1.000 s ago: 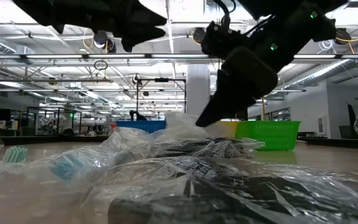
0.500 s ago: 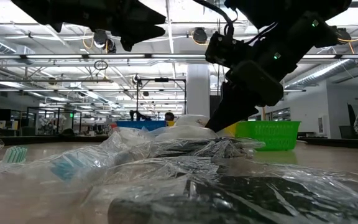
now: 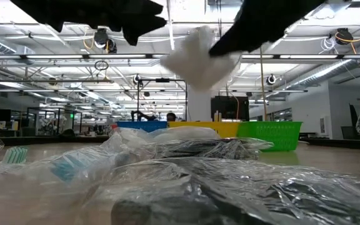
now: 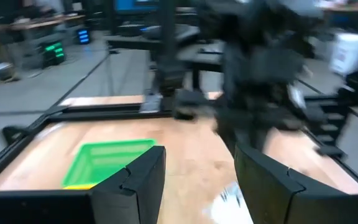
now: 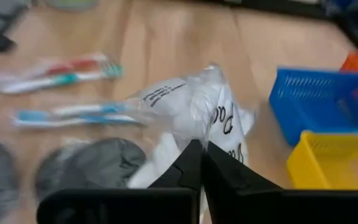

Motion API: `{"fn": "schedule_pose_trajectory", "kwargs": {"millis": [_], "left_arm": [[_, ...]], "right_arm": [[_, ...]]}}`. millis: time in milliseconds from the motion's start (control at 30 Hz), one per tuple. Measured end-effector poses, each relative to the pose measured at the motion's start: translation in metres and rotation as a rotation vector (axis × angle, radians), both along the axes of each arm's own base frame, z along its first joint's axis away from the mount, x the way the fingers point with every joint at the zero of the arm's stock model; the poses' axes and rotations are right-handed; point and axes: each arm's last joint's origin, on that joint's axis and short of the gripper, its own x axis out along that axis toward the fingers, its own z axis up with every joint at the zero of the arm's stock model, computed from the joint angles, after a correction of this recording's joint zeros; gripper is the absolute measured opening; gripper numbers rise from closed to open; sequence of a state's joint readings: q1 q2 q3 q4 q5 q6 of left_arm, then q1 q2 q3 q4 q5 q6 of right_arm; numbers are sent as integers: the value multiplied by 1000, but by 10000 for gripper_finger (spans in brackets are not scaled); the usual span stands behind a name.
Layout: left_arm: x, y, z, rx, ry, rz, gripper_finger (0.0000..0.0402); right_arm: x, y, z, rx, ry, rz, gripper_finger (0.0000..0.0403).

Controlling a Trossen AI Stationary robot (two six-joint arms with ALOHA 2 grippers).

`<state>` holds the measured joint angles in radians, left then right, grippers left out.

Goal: Pick & Place Travel size toiletries
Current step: Put the top right vanity pack into the blue basket

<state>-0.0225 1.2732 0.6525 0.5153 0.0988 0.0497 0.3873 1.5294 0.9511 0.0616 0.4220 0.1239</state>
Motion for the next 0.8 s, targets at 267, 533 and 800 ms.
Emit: {"fn": "schedule_pose_trajectory", "kwargs": {"millis": [267,533,800], "left_arm": [[-1,-25,1,113,-32,-131,186],[15,-39,-9,124,-111,-105,186],[48,-45,-13,84,-88,-105,186]], "right_arm": [[-44,-1,18,62,-353,74,1],[-74,-15,5,207,-710,245,0],[-76,-17,2,212,-708,247,0]]}}
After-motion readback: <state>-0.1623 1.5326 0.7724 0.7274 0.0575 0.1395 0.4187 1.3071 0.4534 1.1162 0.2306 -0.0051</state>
